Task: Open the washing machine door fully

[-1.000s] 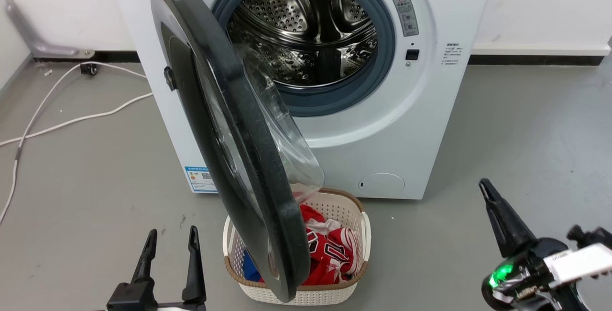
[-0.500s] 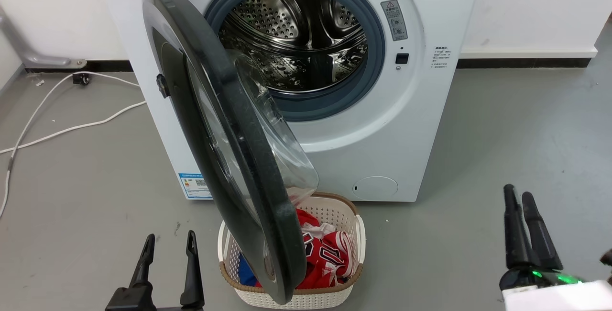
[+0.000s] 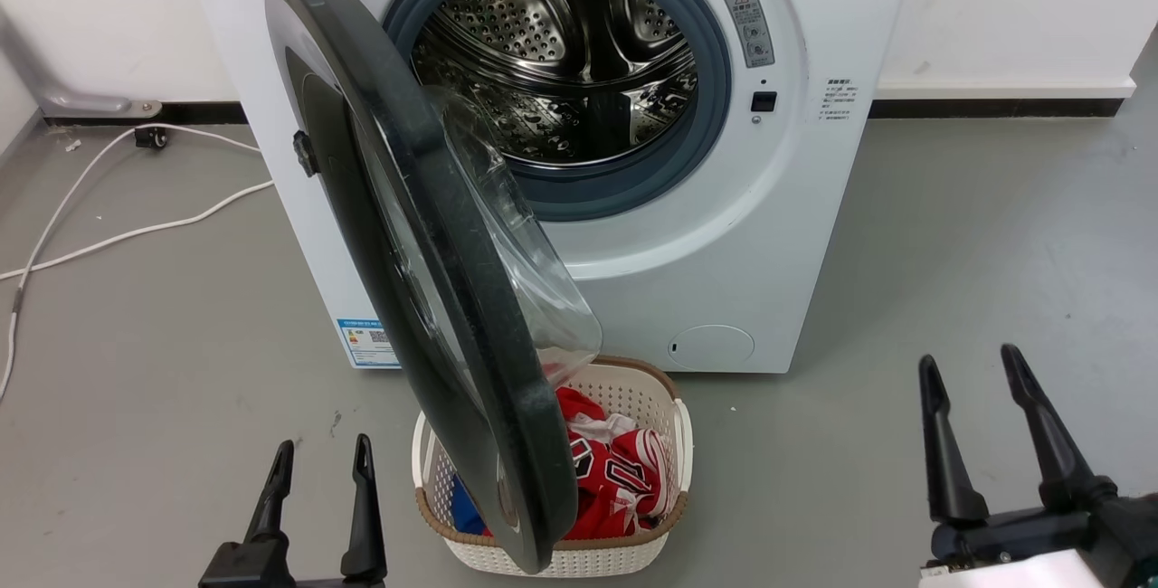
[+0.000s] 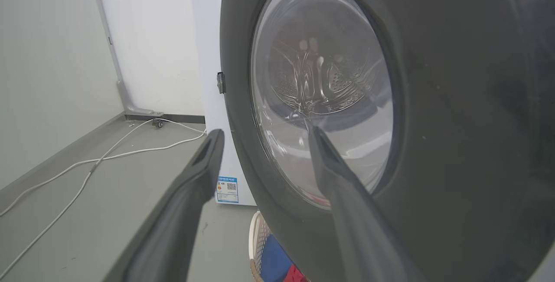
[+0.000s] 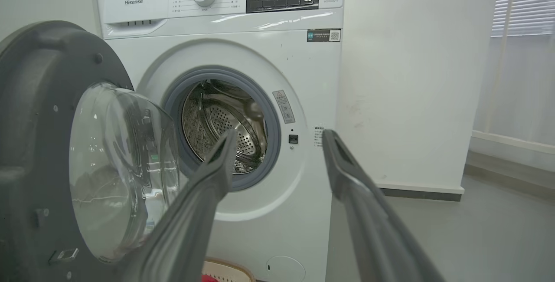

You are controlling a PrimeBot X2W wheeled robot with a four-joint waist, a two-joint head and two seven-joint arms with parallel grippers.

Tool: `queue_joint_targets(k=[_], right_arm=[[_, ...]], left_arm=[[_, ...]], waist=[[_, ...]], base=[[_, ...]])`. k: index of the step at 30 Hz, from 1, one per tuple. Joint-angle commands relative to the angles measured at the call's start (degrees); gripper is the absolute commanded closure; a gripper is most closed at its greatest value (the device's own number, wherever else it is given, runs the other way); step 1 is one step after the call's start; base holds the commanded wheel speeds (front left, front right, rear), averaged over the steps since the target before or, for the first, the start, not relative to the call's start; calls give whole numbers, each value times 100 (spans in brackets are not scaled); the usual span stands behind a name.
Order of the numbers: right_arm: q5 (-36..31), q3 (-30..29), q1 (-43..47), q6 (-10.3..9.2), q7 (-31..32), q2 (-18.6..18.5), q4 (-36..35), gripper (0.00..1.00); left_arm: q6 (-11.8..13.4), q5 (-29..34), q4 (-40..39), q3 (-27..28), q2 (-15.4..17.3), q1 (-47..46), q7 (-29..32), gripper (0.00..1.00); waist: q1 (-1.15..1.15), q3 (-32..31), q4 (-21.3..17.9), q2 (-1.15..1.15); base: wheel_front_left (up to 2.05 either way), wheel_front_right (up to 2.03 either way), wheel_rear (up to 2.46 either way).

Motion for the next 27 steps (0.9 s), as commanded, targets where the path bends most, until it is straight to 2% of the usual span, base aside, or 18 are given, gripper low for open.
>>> queue_joint_targets(k=[1, 3, 11, 27], right_arm=[[-132, -142, 135, -1, -8, 56, 74, 0], [-242, -223, 194, -1, -10, 84, 167, 0], [18, -359, 384, -1, -9, 87, 544, 0], [145, -407, 414, -1, -10, 88, 640, 0]], left_arm=[[-12, 4, -3, 14, -5, 5, -15, 0], [-10, 9, 1, 19, -4, 14, -15, 0], [16, 80, 5, 29, -4, 22, -15, 0], [90, 265, 11, 44, -5, 43, -15, 0]], waist=[[0, -3, 10, 0], [0, -8, 15, 0], [0, -42, 59, 0], [0, -79, 110, 0]], base=[[0, 0, 0], [0, 0, 0], [0, 0, 0], [0, 0, 0]])
